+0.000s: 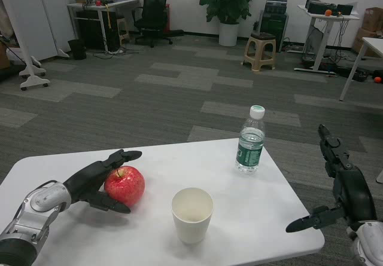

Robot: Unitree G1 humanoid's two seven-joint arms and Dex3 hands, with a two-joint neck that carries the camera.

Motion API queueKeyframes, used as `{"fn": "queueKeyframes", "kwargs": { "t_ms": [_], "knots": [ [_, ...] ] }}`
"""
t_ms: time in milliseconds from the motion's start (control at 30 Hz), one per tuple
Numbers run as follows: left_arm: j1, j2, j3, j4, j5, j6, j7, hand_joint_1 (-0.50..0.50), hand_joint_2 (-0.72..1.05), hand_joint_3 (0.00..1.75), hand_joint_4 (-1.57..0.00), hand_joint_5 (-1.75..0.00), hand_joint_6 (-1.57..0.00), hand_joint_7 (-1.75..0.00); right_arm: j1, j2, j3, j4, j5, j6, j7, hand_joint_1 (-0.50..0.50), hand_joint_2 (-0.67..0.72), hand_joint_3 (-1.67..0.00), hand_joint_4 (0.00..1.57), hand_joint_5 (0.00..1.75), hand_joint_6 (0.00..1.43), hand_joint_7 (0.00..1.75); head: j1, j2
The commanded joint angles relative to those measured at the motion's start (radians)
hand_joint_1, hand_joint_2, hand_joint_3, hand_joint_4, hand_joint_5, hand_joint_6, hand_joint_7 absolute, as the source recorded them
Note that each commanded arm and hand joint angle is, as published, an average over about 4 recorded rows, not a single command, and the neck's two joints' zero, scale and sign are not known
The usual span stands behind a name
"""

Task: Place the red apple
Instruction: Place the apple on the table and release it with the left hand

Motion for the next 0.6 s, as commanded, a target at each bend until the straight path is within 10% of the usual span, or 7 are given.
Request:
{"fn": "queueKeyframes", "kwargs": {
  "t_ms": [33,600],
  "knots": [
    [0.018,-0.001,-0.014,0.034,-0.008,0.012,-0.01,-0.5,0.83,0.0,0.0,-0.67,0.0,-0.35,0.006,0.002,0.002,0.01,0.009,-0.002,-0.002,-0.5,0.22,0.0,0.0,0.0,0.0,0.07,0.0,0.0],
    [0.02,0.004,-0.01,0.045,-0.201,-0.033,-0.001,-0.5,0.6,0.0,0.0,-0.72,0.0,-0.3,0.006,0.003,0.001,0.012,0.009,-0.002,-0.001,-0.5,0.22,0.0,0.0,0.0,0.0,0.07,-0.002,0.0]
  ]
}}
